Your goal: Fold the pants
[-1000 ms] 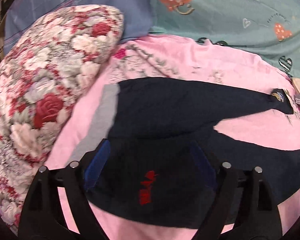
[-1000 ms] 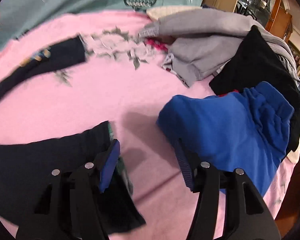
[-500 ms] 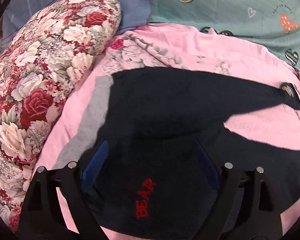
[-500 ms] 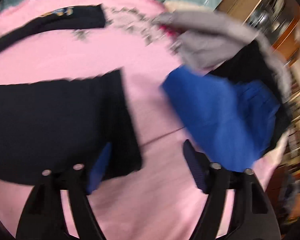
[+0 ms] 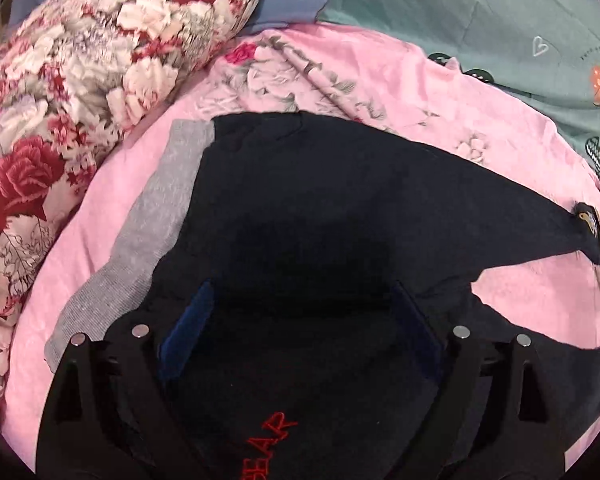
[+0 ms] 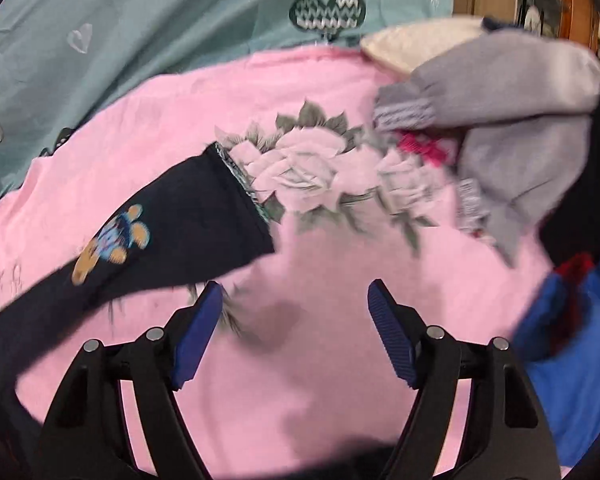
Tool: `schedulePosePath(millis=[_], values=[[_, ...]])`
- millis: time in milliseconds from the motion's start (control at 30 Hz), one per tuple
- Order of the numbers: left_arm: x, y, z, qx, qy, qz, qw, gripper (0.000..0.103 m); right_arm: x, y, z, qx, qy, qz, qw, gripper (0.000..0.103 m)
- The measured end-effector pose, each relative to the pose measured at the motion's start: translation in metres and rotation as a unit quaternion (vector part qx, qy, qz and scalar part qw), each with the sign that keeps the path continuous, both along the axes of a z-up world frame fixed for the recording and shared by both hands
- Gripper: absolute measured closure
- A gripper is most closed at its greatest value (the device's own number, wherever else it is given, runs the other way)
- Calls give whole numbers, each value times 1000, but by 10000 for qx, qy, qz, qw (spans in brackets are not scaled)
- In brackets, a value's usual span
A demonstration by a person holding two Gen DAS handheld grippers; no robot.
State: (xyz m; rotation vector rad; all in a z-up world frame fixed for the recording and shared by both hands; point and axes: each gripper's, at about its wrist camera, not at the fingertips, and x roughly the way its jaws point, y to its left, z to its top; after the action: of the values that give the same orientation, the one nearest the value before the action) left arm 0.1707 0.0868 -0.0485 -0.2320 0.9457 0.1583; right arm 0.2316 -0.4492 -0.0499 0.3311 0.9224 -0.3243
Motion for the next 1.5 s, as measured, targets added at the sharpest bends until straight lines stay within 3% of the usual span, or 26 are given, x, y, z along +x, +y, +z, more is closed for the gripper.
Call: schedulePosePath(millis=[67,133,200,233,267,433,500,633,700,733,767,833,900,933,967,1133,1233,1333,1433,1500], values=[[1,2,-2,-216,48,22,9998,13,20,-5,-12,372,17,-184,9991,36],[1,-1,-3,-194,70,-48,9998,13,28,-5,-11,375,-95,-402,9984,40],[1,-5,-3,-136,85,-127,9998,13,37,2,-9,260,-160,-414,9987,64],[0,-7,-3,-129,92,-179,9997,13,40,6,-8,208,-143,-373,9990,90],[0,-9,-3,-100,92,-218,9997,13,40,9,-6,236,-158,-358,9990,91],[-1,-1,0,127,20,-28,9999,13,-5,6,43,-126,-673,-326,9971,91],[-2,6,5,230,-97,167,9995,13,-35,-6,59,-159,-674,-277,9972,91],[-5,15,14,473,-244,453,9976,13,-65,-32,30,-53,208,-156,9996,89],[-4,15,15,549,-250,483,9970,13,-70,-40,-2,-596,1067,-307,9920,89],[-3,15,14,609,-236,480,9967,13,-71,-40,-10,-803,1278,-336,9880,89],[-3,15,14,645,-228,472,9965,13,-76,-41,-7,-854,1156,-397,9888,89],[-3,16,13,699,-213,485,9961,13,-85,-34,11,-792,494,-462,9946,89],[-2,20,13,671,-212,548,9960,13,-75,-4,24,-793,68,35,9968,63],[-2,21,13,657,-207,563,9960,13,-62,20,24,-781,69,496,9957,38],[-2,23,12,645,-197,582,9960,13,-53,41,25,-760,70,826,9937,33],[2,30,8,804,-104,672,9944,13,1,161,17,-762,83,2333,9694,33],[3,38,7,773,-52,767,9940,13,30,213,7,-955,159,2835,9541,33],[2,48,8,652,-42,854,9942,13,53,241,-3,-1107,272,3244,9390,33],[0,54,10,601,-42,917,9940,13,64,264,-13,-1637,393,3425,9243,33],[-1,55,12,605,-56,938,9937,12,66,266,-15,-1518,339,3717,9152,44]])
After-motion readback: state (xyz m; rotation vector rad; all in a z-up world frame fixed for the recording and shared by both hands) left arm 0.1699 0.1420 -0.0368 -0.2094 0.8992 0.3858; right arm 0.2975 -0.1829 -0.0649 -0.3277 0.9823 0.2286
